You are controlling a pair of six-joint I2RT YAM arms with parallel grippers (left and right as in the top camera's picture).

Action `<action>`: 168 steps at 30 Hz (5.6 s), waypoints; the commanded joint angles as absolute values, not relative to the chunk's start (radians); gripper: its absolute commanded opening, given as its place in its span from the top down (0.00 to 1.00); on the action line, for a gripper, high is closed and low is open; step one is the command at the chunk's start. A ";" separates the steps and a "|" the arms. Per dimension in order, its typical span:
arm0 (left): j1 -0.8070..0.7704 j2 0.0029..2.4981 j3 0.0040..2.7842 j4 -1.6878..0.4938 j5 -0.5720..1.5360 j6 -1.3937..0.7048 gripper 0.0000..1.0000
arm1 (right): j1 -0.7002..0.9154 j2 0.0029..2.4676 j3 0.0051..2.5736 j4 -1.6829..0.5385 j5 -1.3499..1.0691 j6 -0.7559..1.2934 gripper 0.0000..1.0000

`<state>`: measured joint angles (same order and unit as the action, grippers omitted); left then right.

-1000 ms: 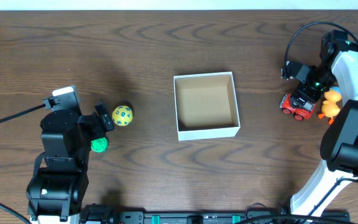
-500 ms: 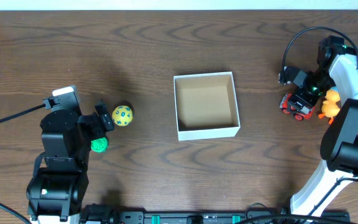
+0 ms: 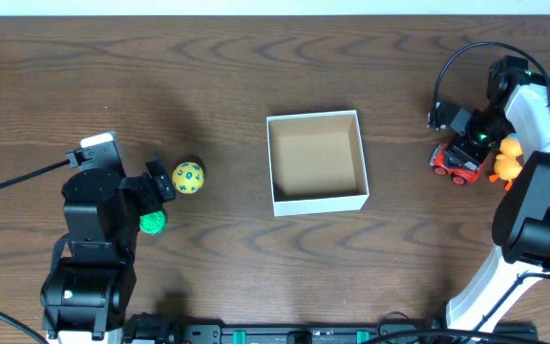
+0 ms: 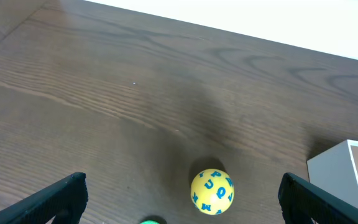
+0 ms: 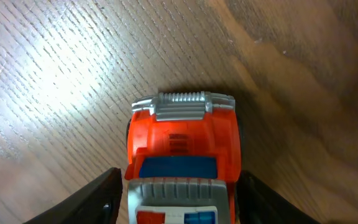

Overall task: Pack container
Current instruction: 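Lower the right gripper over the red truck and grasp it, then carry the red truck into the white box and release it, then move the right gripper to the brown plush bear and grasp it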

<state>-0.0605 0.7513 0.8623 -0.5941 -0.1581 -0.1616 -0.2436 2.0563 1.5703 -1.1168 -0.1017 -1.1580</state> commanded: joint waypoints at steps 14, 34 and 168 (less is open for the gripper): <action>-0.056 0.752 0.884 -0.590 -0.170 -0.178 0.02 | -0.250 2.064 1.567 -1.118 -0.117 -1.156 0.62; -0.056 0.752 0.884 -0.590 -0.170 -0.178 0.02 | -0.232 2.006 1.581 -1.057 -0.162 -0.883 0.99; -0.055 0.870 0.884 -0.590 -0.170 -0.178 0.02 | -0.641 1.808 1.303 -0.929 0.107 -0.127 0.75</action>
<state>-0.0605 0.8696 0.8623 -0.5941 -0.1581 -0.1616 -0.6662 1.8622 1.2694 -0.9306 0.1795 -0.1577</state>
